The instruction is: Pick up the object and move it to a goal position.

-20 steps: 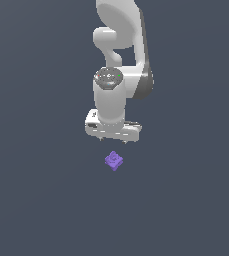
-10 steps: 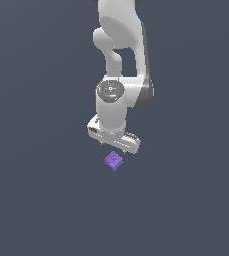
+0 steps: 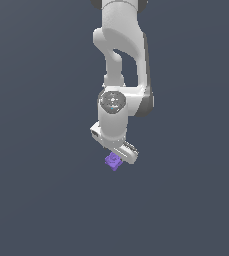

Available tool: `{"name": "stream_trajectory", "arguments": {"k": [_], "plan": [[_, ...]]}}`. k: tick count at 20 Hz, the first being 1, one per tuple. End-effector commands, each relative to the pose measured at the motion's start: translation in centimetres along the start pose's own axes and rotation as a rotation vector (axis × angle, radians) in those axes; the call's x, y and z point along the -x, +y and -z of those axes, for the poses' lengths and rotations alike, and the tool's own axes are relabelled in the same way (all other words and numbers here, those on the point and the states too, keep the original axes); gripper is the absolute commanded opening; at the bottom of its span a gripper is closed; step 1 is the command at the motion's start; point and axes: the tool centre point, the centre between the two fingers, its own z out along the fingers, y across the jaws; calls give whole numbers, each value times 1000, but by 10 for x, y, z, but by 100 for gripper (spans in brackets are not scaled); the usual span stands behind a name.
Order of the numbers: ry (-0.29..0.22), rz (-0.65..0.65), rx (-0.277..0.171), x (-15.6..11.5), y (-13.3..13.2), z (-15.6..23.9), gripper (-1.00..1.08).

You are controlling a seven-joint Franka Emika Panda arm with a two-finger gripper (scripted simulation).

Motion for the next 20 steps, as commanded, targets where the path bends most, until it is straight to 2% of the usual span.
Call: {"name": "stream_trajectory", "arguments": {"k": [1, 7, 14, 20], "plan": [[4, -42, 1, -2, -2, -4, 100], [9, -98, 2, -4, -4, -11, 100], [9, -105, 3, -4, -4, -13, 100], [9, -107, 3, -4, -4, -38, 100]]}}
